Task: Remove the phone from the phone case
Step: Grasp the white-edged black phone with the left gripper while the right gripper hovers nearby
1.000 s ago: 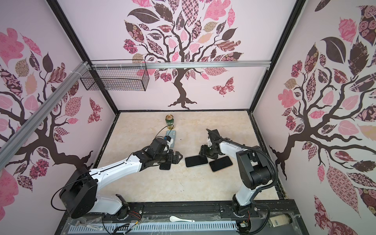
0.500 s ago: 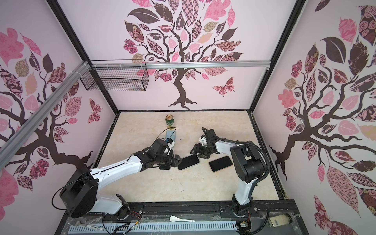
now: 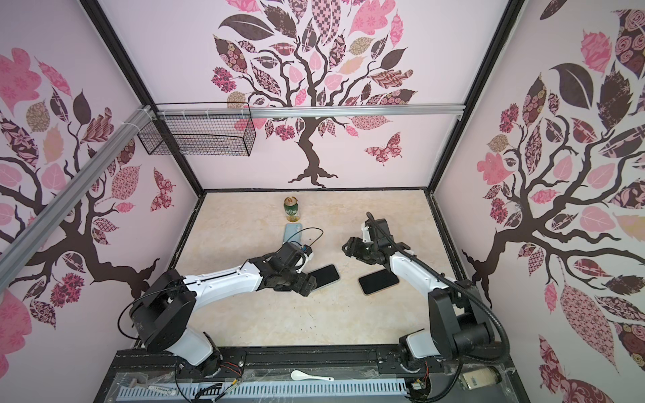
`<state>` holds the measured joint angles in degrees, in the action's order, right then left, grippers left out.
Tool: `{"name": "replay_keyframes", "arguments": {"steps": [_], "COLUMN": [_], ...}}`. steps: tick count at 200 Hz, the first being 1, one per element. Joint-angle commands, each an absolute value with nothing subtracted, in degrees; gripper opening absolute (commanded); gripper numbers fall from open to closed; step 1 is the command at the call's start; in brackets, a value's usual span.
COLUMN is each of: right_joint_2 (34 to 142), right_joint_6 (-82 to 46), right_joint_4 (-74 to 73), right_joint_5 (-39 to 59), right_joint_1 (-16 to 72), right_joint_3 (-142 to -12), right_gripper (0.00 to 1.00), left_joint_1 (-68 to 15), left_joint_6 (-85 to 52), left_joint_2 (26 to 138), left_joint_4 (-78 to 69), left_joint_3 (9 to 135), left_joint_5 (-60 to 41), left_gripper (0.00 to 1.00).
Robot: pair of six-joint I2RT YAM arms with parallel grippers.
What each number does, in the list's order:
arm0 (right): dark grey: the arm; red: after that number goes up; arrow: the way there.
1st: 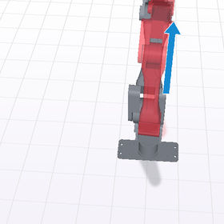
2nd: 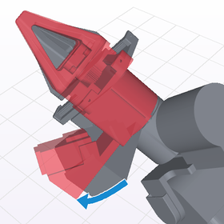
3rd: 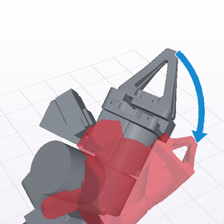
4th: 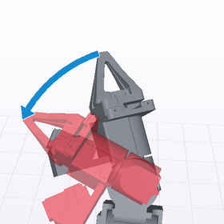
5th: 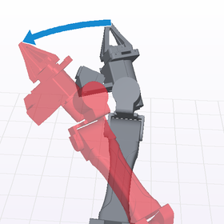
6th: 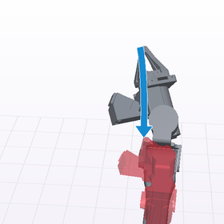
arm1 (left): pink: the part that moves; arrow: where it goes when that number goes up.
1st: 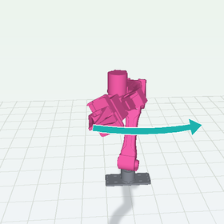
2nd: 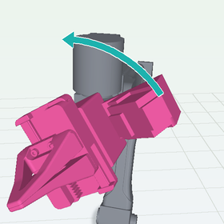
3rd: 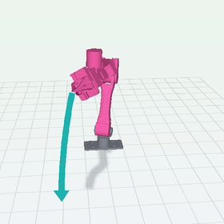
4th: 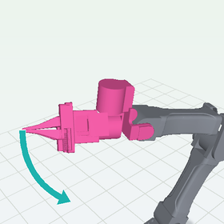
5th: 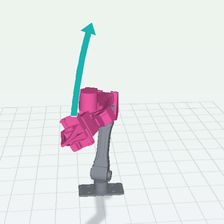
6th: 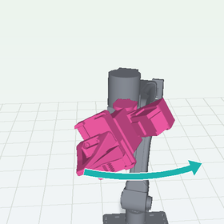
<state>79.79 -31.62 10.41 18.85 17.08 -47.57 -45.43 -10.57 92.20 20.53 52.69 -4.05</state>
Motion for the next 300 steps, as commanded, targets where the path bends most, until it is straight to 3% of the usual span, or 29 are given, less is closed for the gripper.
{"name": "replay_keyframes", "arguments": {"steps": [1,188,300], "right_joint_2": [76.5,71.9,72.0], "right_joint_6": [-29.9,-28.3,-28.7], "right_joint_4": [14.9,18.9,18.0], "right_joint_5": [15.3,16.5,16.9], "right_joint_1": [17.1,17.2,17.1], "right_joint_3": [-45.4,-45.0,-44.0], "right_gripper": [0.68,0.67,0.67], "left_joint_1": [-45.6,-43.9,-46.8], "left_joint_6": [-5.4,2.0,-0.9], "left_joint_2": [93.7,106.8,105.0], "left_joint_4": [20.3,28.2,28.3], "left_joint_3": [55.4,66.2,60.8], "left_joint_5": [-4.0,-8.4,-6.2], "left_gripper": [0.98,0.98,0.98]}}
